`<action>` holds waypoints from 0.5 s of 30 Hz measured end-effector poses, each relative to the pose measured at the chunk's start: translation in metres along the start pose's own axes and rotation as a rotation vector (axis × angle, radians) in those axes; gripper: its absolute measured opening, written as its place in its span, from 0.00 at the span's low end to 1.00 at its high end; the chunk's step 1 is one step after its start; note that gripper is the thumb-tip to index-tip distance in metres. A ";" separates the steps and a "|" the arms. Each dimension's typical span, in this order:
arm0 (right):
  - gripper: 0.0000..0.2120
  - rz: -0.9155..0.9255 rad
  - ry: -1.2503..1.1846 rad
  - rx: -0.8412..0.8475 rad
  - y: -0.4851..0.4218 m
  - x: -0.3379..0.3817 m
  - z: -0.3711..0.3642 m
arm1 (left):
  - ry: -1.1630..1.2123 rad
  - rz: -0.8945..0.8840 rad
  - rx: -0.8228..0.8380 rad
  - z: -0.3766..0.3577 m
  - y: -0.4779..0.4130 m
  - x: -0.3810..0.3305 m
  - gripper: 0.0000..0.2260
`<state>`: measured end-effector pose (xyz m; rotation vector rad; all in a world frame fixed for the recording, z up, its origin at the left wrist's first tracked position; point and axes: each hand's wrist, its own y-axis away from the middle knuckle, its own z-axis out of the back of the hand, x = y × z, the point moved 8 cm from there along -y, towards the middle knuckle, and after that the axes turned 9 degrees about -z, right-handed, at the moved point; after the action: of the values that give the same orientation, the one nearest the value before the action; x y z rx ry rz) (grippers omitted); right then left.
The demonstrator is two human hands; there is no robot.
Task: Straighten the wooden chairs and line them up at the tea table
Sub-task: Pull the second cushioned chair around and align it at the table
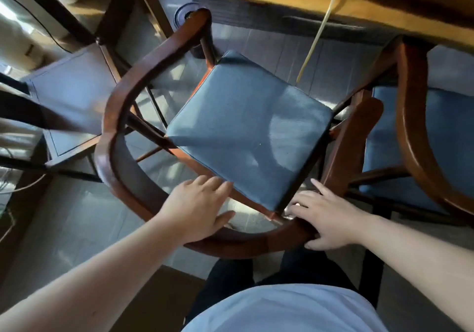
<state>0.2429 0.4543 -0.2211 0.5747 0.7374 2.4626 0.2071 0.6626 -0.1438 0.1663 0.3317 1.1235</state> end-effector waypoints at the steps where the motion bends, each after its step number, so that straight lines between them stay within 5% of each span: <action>1: 0.33 -0.035 -0.031 -0.013 0.001 0.004 0.002 | -0.001 -0.014 -0.020 0.005 0.008 0.010 0.27; 7: 0.32 -0.104 -0.015 -0.031 -0.004 0.031 -0.010 | -0.006 -0.217 -0.127 0.027 0.051 0.037 0.30; 11: 0.18 -0.095 0.112 -0.048 -0.015 0.031 -0.012 | 0.016 -0.334 0.118 0.000 0.059 0.032 0.40; 15: 0.19 0.002 0.217 0.053 -0.022 0.032 -0.004 | -0.050 -0.298 0.278 -0.015 0.058 0.030 0.23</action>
<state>0.2231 0.4873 -0.2292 0.3297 0.8881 2.5398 0.1639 0.7145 -0.1460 0.3773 0.4517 0.7746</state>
